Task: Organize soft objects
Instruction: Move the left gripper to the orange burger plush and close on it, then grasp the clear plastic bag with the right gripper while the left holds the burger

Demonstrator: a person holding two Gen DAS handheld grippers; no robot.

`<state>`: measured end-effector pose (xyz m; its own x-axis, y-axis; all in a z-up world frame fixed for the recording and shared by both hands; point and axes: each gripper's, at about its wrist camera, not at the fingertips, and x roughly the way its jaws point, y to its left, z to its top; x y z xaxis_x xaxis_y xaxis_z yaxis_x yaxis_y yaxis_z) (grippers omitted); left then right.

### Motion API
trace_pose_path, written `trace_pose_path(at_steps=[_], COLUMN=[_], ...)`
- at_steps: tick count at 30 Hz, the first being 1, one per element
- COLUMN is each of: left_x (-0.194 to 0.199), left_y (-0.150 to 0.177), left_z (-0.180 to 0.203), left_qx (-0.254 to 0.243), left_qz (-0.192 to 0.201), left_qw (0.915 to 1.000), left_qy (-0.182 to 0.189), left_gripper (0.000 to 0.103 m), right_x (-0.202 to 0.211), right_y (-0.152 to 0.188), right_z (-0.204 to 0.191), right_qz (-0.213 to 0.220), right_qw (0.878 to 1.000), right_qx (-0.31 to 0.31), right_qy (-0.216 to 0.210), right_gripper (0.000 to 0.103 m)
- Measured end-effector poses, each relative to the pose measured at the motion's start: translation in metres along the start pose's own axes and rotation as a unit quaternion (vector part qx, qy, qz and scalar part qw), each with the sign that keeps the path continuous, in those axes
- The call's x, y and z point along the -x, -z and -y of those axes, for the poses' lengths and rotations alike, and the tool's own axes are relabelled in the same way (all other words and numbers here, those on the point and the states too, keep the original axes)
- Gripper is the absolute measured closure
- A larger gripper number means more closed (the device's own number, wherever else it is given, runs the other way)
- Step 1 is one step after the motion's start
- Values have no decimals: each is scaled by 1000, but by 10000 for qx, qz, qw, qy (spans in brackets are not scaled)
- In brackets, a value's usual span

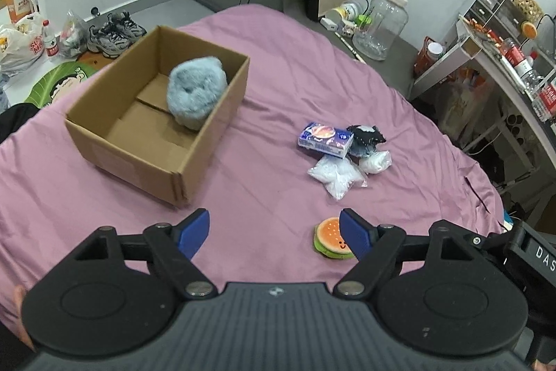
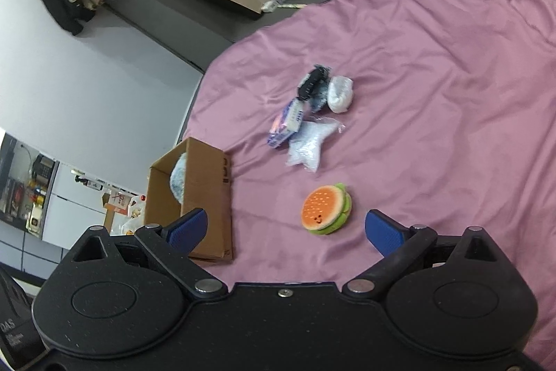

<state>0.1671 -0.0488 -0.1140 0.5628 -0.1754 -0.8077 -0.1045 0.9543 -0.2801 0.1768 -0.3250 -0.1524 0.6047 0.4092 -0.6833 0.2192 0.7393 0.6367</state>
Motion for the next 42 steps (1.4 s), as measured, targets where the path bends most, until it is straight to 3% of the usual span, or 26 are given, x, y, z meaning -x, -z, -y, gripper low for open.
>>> trace_pose_path(at_steps=[6, 20, 28, 30, 32, 34, 42], left_x=[-26, -93, -132, -143, -150, -152, -143], left_y=[8, 23, 32, 34, 35, 33, 3], left_z=[9, 53, 70, 69, 63, 57, 33], left_qx=[182, 26, 132, 220, 455, 634, 1238], left_qz=[-63, -642, -896, -939, -941, -868, -324], left_qw=[9998, 9979, 9959, 9953, 9945, 9942, 9910], left_qy=[-43, 51, 86, 53, -9, -41, -387], left_gripper=[23, 23, 24, 31, 53, 59, 63], right_x=[-18, -38, -60, -67, -75, -83, -112], right_y=[-5, -33, -46, -48, -50, -53, -57], right_z=[19, 66, 77, 75, 72, 70, 64], right_qz=[-174, -62, -101, -109, -154, -214, -359], right_qw=[9996, 9964, 9964, 9969, 9971, 9965, 9963], right_qx=[-230, -844, -812, -744, -685, -731, -614], right_qy=[25, 108, -201, -252, -295, -342, -492], right_gripper=[19, 19, 19, 19, 20, 20, 21])
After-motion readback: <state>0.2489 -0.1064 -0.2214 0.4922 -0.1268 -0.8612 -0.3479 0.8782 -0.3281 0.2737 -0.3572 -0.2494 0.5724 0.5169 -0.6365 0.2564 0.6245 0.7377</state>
